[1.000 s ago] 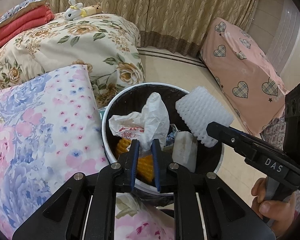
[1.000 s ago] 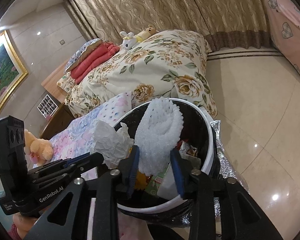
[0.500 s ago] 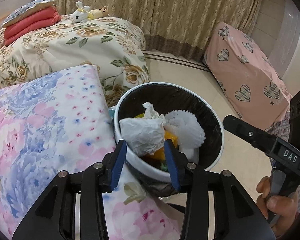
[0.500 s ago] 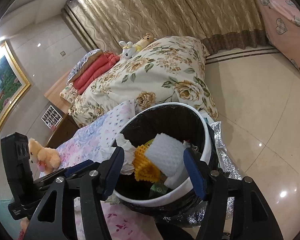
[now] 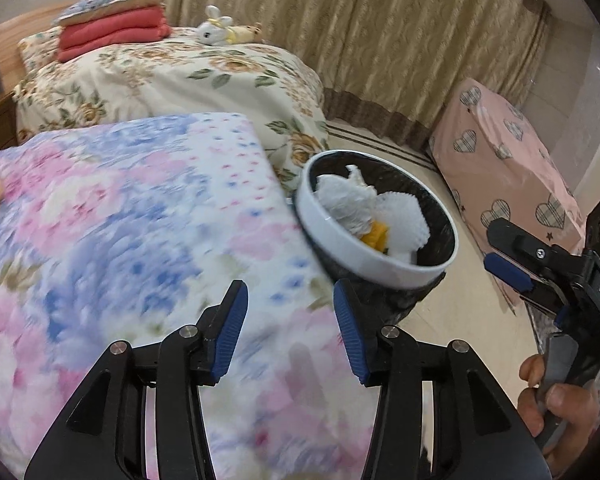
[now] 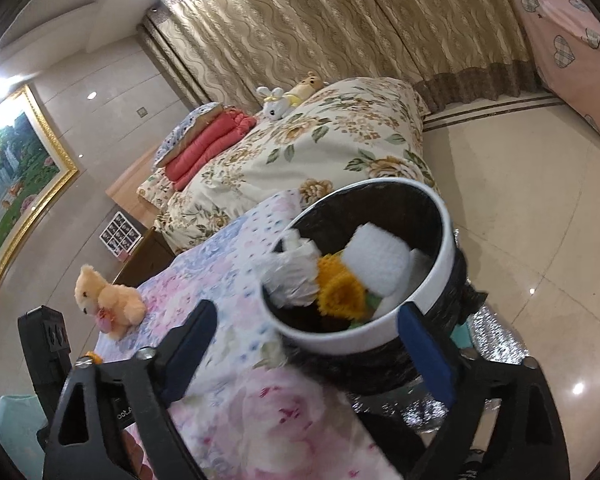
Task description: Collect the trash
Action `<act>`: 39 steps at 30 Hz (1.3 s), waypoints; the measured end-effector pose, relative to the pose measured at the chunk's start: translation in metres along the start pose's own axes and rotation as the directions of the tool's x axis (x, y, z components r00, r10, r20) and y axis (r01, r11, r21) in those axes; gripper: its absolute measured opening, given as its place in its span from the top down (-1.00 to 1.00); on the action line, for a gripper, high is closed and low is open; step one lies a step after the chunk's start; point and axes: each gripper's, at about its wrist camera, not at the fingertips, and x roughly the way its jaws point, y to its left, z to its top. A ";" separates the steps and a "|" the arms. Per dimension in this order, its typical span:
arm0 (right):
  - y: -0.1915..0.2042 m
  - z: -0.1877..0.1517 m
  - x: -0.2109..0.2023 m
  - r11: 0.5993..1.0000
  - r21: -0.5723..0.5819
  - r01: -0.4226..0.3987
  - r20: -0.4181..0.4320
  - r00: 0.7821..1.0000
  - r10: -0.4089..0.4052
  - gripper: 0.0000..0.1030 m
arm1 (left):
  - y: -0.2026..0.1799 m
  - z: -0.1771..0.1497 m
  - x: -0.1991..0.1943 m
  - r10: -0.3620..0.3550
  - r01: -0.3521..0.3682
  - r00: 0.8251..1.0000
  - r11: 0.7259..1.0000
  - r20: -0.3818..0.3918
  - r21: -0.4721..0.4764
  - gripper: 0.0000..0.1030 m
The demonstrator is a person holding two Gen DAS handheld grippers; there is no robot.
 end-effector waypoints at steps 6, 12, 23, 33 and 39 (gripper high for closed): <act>0.021 -0.026 0.000 1.000 -0.010 -0.018 -0.018 1.000 0.017 -0.97 | 0.028 -0.025 -0.031 0.041 -0.040 0.999 0.999 0.027 -0.033 0.08; 0.044 -0.046 -0.006 0.998 -0.060 -0.010 -0.001 1.000 0.010 -0.97 | 0.044 -0.052 -0.066 0.139 -0.134 0.984 0.990 0.108 -0.051 -0.47; 0.103 -0.073 -0.048 0.938 -0.332 0.099 0.205 0.978 -0.031 -1.00 | 0.046 -0.076 -0.121 0.237 -0.236 0.929 0.971 0.285 -0.040 -0.86; 0.090 -0.082 -0.047 0.948 -0.294 0.122 0.252 0.967 -0.046 -1.00 | 0.047 -0.091 -0.136 0.337 -0.339 0.867 0.939 0.368 -0.062 -0.96; 0.092 -0.089 -0.046 0.943 -0.307 0.126 0.253 0.966 -0.047 -1.00 | 0.048 -0.095 -0.137 0.373 -0.370 0.848 0.925 0.376 -0.084 -0.96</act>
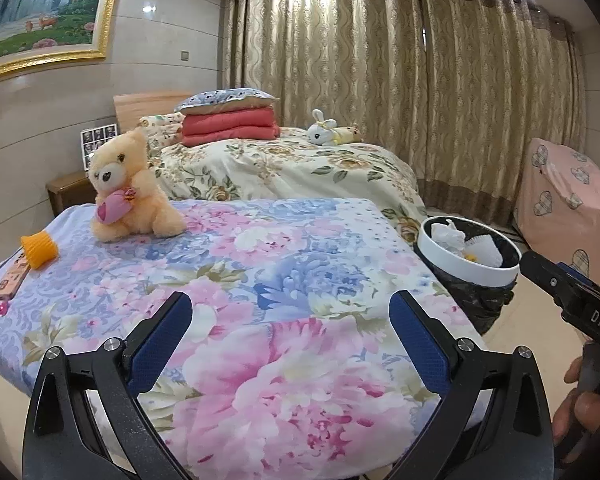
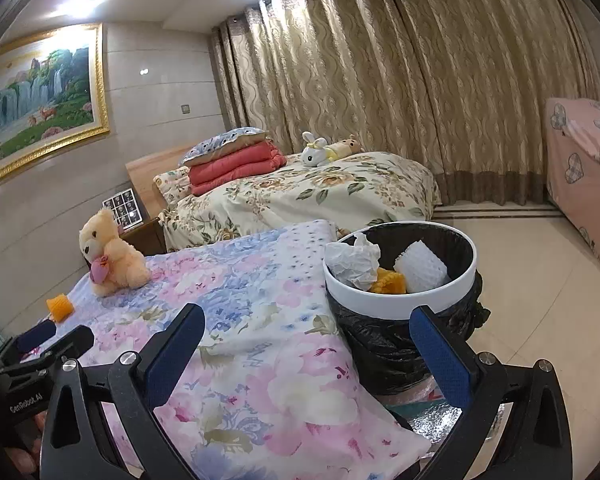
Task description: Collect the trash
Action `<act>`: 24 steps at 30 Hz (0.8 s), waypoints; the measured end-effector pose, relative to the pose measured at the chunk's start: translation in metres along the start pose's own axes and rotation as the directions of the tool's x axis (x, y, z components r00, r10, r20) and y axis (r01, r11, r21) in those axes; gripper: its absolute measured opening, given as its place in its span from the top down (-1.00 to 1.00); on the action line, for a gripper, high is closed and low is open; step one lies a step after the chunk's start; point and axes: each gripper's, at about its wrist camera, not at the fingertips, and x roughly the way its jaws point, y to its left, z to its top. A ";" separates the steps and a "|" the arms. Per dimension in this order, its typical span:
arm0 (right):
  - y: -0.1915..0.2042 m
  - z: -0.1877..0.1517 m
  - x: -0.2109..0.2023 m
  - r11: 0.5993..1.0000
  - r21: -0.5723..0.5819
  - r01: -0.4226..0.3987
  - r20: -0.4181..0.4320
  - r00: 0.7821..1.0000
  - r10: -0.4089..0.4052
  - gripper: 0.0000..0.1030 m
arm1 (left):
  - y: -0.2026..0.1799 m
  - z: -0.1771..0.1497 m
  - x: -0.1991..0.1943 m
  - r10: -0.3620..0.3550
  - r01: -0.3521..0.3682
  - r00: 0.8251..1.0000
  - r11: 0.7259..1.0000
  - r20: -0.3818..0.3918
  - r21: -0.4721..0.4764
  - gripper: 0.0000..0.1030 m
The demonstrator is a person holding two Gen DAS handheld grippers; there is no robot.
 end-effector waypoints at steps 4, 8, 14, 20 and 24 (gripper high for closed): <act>0.004 0.000 -0.004 1.000 -0.020 -0.003 0.014 1.000 0.004 -1.00 | 0.005 -0.001 -0.002 0.014 -0.014 1.000 1.000 0.003 -0.017 -0.96; 0.008 0.001 -0.006 0.999 -0.032 -0.012 0.022 1.000 0.013 -1.00 | 0.006 -0.002 -0.004 0.021 -0.021 1.000 1.000 0.011 -0.018 -0.96; 0.013 0.000 -0.006 0.999 -0.050 -0.015 0.023 1.000 0.016 -1.00 | 0.005 -0.001 -0.006 0.023 -0.023 1.000 1.000 0.018 -0.010 -0.96; 0.015 0.000 -0.005 0.998 -0.053 -0.018 0.021 1.000 0.019 -1.00 | 0.005 -0.001 -0.007 0.014 -0.014 1.000 1.000 0.011 -0.010 -0.96; 0.015 0.000 -0.005 0.998 -0.054 -0.018 0.020 1.000 0.019 -1.00 | 0.005 -0.001 -0.007 0.016 -0.016 1.000 1.000 0.011 -0.008 -0.96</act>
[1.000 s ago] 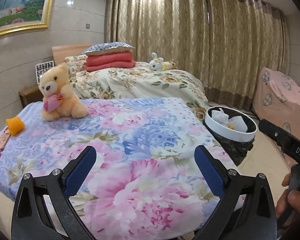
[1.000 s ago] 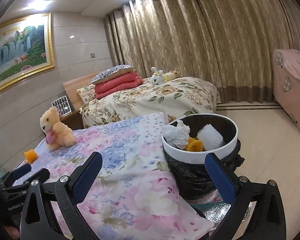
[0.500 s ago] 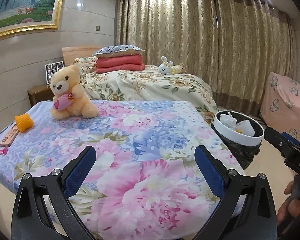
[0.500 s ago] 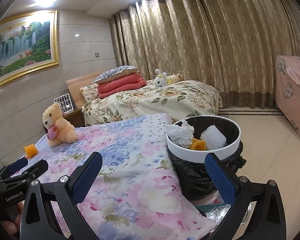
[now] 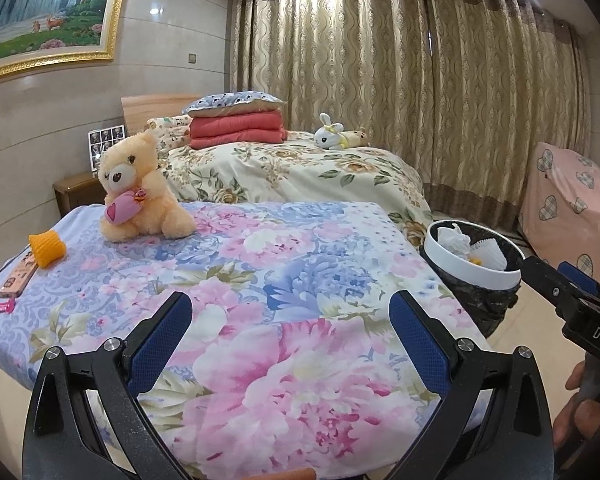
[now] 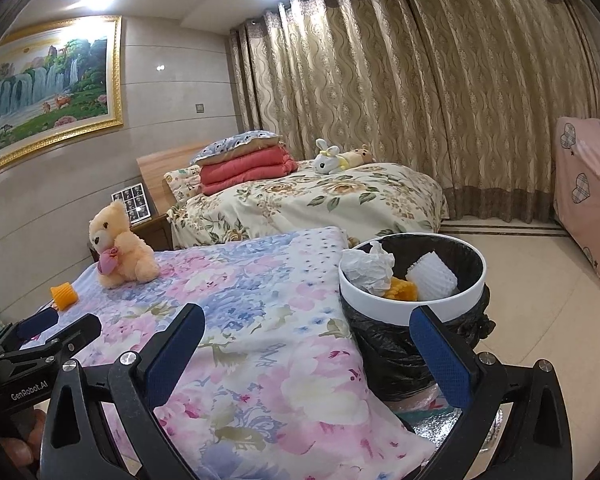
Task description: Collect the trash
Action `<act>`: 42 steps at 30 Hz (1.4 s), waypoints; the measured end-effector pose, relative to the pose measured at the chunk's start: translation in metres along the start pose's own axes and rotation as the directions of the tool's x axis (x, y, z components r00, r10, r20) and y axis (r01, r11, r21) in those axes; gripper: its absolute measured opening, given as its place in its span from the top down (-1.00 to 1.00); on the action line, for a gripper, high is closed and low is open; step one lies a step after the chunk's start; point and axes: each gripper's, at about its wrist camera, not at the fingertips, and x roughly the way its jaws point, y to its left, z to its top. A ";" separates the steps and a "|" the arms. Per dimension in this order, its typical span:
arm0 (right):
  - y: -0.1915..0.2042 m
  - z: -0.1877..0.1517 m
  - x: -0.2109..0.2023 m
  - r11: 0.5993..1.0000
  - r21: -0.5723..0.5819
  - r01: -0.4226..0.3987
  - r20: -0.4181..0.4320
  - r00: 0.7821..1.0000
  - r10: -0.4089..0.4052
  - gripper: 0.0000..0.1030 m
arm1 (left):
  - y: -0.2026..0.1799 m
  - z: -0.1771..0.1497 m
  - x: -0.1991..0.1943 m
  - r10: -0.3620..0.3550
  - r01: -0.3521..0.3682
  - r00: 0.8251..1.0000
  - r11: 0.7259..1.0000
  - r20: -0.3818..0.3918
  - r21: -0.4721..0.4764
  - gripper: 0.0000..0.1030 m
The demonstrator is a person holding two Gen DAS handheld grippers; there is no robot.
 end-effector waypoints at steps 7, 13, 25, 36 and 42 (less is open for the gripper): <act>0.001 -0.001 -0.001 1.000 0.003 -0.007 0.003 1.000 0.007 -1.00 | 0.000 0.000 -0.001 0.001 -0.001 1.000 1.000 0.003 0.005 -0.96; 0.001 -0.001 -0.001 1.000 0.004 -0.010 0.001 1.000 0.010 -1.00 | 0.000 0.000 -0.001 0.001 -0.001 1.000 1.000 0.001 0.004 -0.96; 0.004 -0.003 -0.001 1.000 0.005 -0.021 -0.006 1.000 0.021 -1.00 | -0.001 0.000 -0.002 0.002 -0.002 1.000 1.000 0.000 0.005 -0.96; 0.005 -0.004 -0.001 1.000 0.008 -0.024 -0.008 1.000 0.024 -1.00 | -0.002 -0.001 -0.001 -0.001 0.001 1.000 1.000 -0.001 0.005 -0.96; 0.006 -0.005 -0.001 1.000 0.009 -0.023 -0.010 1.000 0.024 -1.00 | -0.002 -0.002 0.000 -0.005 0.005 1.000 1.000 -0.006 0.007 -0.96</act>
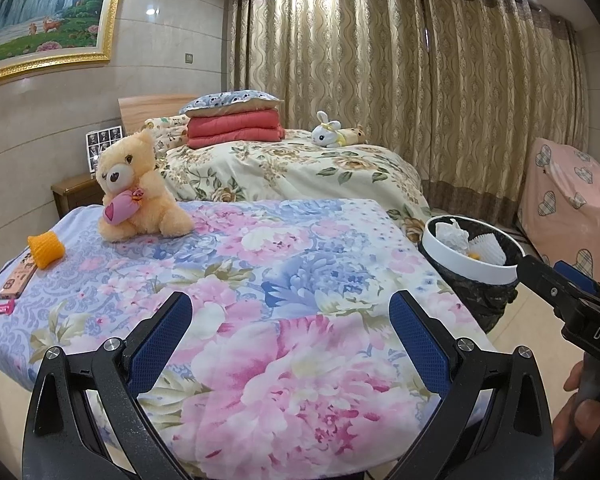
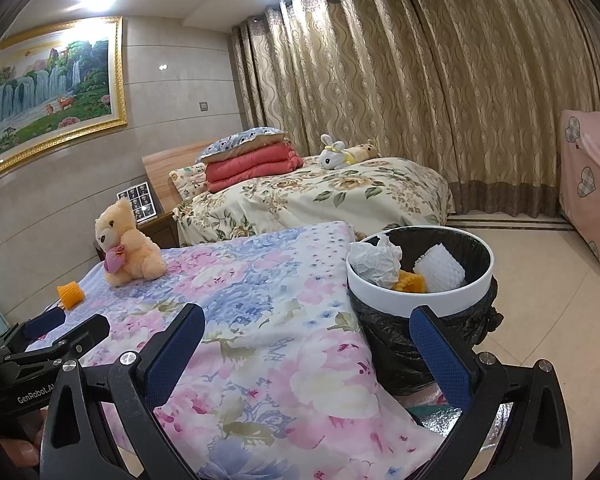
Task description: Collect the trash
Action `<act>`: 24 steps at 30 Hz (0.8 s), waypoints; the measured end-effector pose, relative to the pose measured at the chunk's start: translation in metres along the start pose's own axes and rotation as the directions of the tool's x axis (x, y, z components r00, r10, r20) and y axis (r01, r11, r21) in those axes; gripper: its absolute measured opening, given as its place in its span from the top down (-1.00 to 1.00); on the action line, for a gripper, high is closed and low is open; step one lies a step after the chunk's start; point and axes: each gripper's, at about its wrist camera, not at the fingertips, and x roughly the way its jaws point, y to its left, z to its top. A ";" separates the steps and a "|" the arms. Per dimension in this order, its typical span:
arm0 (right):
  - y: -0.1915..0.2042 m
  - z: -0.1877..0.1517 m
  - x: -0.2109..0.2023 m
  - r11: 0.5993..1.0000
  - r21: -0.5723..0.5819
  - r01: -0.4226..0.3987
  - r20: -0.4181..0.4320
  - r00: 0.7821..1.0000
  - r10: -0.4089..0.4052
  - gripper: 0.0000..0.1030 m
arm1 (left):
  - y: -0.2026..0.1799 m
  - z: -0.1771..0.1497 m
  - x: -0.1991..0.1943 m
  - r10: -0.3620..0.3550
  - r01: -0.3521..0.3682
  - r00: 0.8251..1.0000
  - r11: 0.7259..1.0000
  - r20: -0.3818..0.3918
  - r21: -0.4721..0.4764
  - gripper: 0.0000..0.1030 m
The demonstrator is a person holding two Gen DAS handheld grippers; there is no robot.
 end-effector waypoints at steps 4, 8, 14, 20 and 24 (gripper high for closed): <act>-0.001 -0.001 0.001 1.000 0.003 0.002 -0.006 1.000 -0.002 -1.00 | 0.000 -0.001 0.002 -0.003 0.003 1.000 1.000 -0.006 0.000 -0.96; -0.002 -0.003 0.002 1.000 0.007 0.005 -0.013 1.000 -0.005 -1.00 | 0.001 -0.002 0.004 -0.004 0.004 1.000 1.000 -0.012 0.001 -0.96; -0.002 -0.004 0.004 1.000 0.009 0.006 -0.024 1.000 -0.006 -1.00 | 0.001 -0.003 0.005 -0.006 0.006 1.000 1.000 -0.014 0.002 -0.96; -0.002 -0.004 0.005 1.000 0.010 0.007 -0.026 1.000 -0.007 -1.00 | 0.001 -0.002 0.005 -0.006 0.006 1.000 1.000 -0.013 0.001 -0.96; -0.003 -0.005 0.005 1.000 0.010 0.009 -0.028 1.000 -0.009 -1.00 | 0.000 -0.002 0.005 -0.006 0.006 1.000 1.000 -0.013 0.002 -0.96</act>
